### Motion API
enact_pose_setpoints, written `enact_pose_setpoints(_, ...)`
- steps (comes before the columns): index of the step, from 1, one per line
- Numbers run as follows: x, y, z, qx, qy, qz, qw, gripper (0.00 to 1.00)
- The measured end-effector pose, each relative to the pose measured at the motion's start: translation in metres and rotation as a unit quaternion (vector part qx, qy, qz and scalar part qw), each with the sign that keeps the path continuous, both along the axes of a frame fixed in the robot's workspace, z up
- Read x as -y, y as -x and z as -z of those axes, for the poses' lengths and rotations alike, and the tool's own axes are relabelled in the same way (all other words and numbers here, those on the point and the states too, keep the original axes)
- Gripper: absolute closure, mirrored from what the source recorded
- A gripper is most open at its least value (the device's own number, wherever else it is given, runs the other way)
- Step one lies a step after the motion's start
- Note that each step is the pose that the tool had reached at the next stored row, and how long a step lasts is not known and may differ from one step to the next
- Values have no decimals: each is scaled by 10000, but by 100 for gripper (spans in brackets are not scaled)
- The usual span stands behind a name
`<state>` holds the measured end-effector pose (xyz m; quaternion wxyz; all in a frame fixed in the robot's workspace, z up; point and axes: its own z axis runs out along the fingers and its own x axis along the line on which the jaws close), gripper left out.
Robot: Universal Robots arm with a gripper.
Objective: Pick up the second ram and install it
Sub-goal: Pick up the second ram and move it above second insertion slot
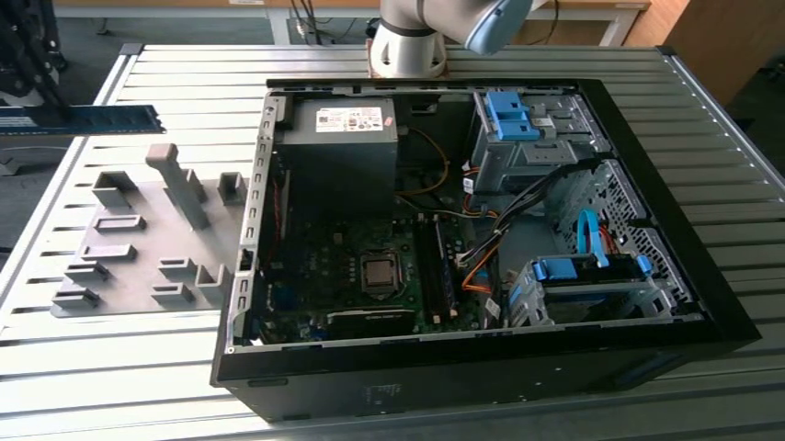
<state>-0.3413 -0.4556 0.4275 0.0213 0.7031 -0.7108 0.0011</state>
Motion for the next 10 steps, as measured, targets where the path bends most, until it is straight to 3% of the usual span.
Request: enact_pose_setpoints(10,0,-185,4,0,0,0,10000,86)
